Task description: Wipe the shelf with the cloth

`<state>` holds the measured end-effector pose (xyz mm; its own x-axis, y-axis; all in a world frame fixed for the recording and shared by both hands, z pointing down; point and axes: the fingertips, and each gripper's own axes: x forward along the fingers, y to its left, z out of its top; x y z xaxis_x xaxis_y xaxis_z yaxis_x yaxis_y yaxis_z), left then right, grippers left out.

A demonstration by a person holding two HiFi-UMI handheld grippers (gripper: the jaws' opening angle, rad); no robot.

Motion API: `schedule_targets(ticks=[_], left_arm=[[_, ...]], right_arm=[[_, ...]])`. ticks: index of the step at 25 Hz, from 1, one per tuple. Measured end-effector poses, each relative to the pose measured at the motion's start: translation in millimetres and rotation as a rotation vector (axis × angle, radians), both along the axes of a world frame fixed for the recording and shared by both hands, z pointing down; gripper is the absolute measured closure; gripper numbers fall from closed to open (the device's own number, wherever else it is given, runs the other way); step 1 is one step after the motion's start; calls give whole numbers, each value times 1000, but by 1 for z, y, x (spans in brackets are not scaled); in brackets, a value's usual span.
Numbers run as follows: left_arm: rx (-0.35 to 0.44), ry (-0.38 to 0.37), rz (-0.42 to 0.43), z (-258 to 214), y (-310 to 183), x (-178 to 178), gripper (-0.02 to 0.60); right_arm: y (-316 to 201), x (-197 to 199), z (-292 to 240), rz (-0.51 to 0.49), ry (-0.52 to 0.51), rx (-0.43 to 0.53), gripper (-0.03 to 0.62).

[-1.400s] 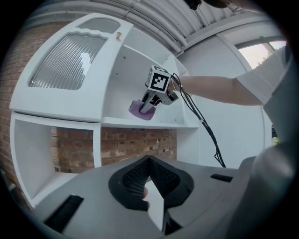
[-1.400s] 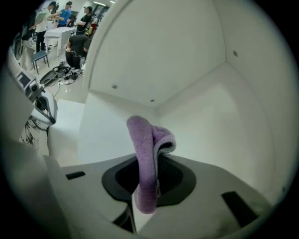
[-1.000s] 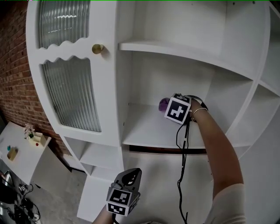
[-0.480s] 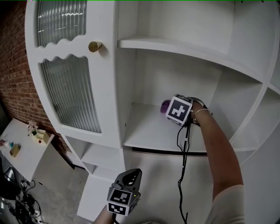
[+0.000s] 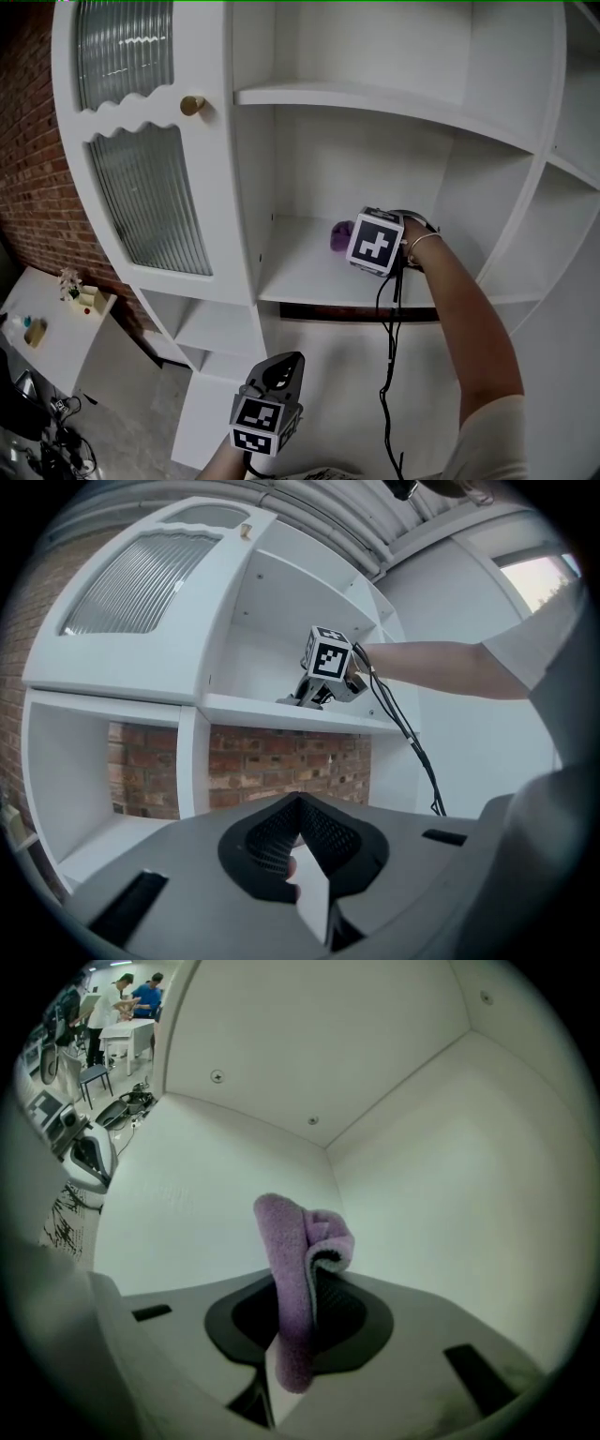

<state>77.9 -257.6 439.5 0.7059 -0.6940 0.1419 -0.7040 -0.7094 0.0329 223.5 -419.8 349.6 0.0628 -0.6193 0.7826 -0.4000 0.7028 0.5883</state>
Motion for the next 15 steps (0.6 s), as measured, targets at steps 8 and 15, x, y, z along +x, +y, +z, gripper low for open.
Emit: schedule_targets(ticks=[8,15], left_arm=[[88,42,29,-29,23,1,569],[121,61,74,-42,41,3,569]], right_arm=[[49,-19,-1,-59,25,-12,523],[97,-29,-5,-76,43,-30,523]])
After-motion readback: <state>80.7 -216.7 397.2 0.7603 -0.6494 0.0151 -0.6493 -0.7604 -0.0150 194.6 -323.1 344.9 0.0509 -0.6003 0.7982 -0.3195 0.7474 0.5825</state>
